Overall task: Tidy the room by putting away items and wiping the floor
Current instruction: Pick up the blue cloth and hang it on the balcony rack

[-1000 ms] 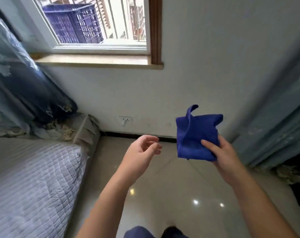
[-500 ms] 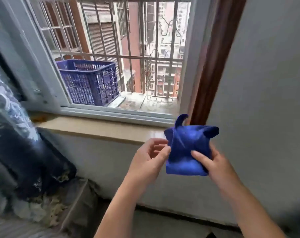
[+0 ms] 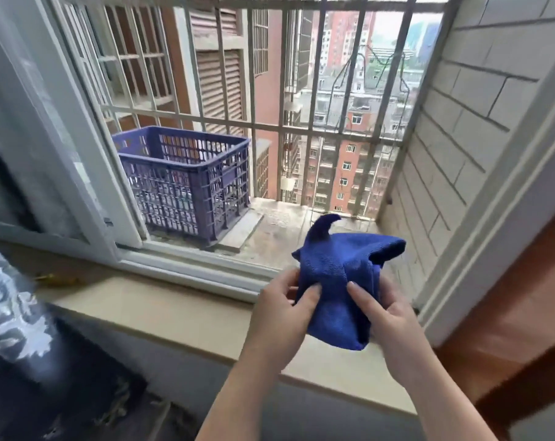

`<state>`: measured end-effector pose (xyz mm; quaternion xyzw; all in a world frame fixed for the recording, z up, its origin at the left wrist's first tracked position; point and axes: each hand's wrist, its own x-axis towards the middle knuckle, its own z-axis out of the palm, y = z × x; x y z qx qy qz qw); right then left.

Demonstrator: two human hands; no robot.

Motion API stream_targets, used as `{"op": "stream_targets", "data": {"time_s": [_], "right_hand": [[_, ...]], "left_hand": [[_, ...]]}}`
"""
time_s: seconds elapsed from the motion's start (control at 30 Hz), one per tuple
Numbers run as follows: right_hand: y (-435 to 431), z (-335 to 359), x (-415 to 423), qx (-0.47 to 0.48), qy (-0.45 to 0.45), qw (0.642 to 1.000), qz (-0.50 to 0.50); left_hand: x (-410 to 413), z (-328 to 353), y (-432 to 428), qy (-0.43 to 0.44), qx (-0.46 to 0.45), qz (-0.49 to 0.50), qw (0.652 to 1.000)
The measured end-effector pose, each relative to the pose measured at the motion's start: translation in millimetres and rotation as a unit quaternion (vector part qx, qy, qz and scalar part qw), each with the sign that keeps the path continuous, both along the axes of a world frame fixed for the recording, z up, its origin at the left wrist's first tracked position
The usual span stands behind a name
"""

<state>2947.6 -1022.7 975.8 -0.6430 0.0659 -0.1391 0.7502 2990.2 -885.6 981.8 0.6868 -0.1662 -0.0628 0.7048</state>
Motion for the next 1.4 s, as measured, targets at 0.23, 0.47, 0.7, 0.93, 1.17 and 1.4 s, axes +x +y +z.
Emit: {"op": "stream_targets", "data": {"time_s": [0.23,0.47,0.7,0.93,1.17,1.4], "right_hand": [[-27,7,93,-0.019,-0.030,0.998,-0.061],[-59,14,136,-0.205,0.071,0.969,-0.116],[-69,81,158,-0.299,-0.048,0.947,-0.109],[-73,121,187,-0.159,-0.036,0.980,0.114],[-89,118,205,-0.288,0.080,0.947,0.115],[-119,126,230,-0.315,0.093,0.944,0.031]], "left_hand": [[102,26,14,-0.030,0.003,0.051,0.998],[178,64,6,-0.070,0.035,0.014,0.997],[220,111,-32,-0.171,0.158,-0.155,0.960],[242,148,-44,-0.153,0.209,-0.345,0.902],[279,152,-42,-0.216,0.251,-0.240,0.912],[323,146,-36,-0.172,0.446,-0.246,0.843]]}}
